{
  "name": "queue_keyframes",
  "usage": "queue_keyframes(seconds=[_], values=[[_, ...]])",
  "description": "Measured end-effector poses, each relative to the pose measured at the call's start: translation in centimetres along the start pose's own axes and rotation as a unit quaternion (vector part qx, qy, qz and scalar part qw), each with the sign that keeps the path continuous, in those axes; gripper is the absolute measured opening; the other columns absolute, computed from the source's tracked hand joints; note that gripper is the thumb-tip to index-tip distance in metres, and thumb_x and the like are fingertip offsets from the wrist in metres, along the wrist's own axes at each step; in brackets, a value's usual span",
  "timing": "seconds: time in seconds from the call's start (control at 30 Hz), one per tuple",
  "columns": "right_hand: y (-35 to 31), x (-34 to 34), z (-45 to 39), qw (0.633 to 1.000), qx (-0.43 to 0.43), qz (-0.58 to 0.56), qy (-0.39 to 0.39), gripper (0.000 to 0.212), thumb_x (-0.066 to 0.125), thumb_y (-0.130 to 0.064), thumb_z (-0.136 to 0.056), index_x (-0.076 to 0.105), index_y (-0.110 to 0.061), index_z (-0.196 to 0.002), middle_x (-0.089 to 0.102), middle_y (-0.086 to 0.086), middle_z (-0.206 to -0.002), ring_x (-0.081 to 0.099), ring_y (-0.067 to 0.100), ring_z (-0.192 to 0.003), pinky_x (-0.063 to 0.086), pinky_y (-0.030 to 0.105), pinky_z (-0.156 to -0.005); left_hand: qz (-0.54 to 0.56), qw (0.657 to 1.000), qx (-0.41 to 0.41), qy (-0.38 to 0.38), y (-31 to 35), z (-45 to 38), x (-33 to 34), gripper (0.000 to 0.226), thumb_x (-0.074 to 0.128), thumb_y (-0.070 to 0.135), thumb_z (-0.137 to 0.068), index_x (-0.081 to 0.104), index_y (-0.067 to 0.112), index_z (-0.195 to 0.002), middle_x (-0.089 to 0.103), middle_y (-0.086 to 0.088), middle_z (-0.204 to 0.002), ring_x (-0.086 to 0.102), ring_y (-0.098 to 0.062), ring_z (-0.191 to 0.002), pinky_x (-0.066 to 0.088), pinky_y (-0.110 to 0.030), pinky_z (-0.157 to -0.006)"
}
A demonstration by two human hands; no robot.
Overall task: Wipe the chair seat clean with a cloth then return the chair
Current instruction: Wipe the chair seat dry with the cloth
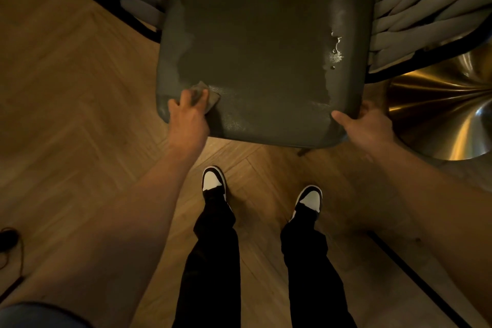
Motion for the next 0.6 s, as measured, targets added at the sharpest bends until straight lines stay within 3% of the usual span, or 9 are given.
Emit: queue_keyframes(seconds=[0.13, 0.43, 0.5, 0.6], values=[[-0.1, -0.1, 0.2, 1.0, 0.0, 0.002, 0.003, 0.072, 0.075, -0.05, -0.087, 0.051, -0.017, -0.146, 0.062, 0.008, -0.141, 0.058, 0.031, -0.13, 0.048, 0.046, -0.108, -0.01, 0.999, -0.033, 0.001, -4.1, -1.0, -0.4, 0.061, 0.053, 0.006, -0.086, 0.044, 0.018, -0.145, 0.04, -0.016, -0.135, 0.043, -0.041, -0.106, 0.038, -0.043, -0.093], [-0.8, -0.6, 1.0, 1.0, 0.0, -0.007, -0.005, 0.062, 0.066, -0.045, -0.096, 0.049, -0.016, -0.148, 0.058, 0.009, -0.144, 0.054, 0.03, -0.132, 0.041, 0.03, -0.095, 0.09, 0.984, -0.146, 0.05, -12.0, -2.3, -2.0, 0.05, 0.043, 0.005, -0.09, 0.05, 0.01, -0.139, 0.043, -0.027, -0.125, 0.045, -0.044, -0.11, 0.04, -0.044, -0.098], [-0.5, -0.8, 0.9, 0.999, 0.018, -0.051, -0.01, 0.06, 0.058, -0.052, -0.099, 0.05, -0.019, -0.148, 0.056, 0.008, -0.144, 0.053, 0.031, -0.133, 0.04, 0.032, -0.1, 0.137, 0.978, -0.15, 0.04, -11.8, -3.0, -1.6, 0.049, 0.042, 0.006, -0.092, 0.05, 0.008, -0.14, 0.043, -0.027, -0.125, 0.045, -0.041, -0.113, 0.04, -0.038, -0.098], [0.6, -1.0, 0.4, 0.99, 0.058, -0.126, -0.012, 0.073, 0.054, -0.075, -0.088, 0.057, -0.026, -0.141, 0.061, 0.006, -0.139, 0.061, 0.031, -0.122, 0.049, 0.049, -0.107, 0.169, 0.978, -0.124, 0.018, -9.3, -3.8, -1.1, 0.045, 0.041, 0.004, -0.092, 0.054, 0.002, -0.135, 0.044, -0.026, -0.124, 0.046, -0.038, -0.113, 0.037, -0.029, -0.096]])
Point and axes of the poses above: each hand's wrist, its own z-axis away from the middle knuckle, its own x-axis out of the palm, y = z × x, the point moved 8 cm from there along -z, towards the middle knuckle
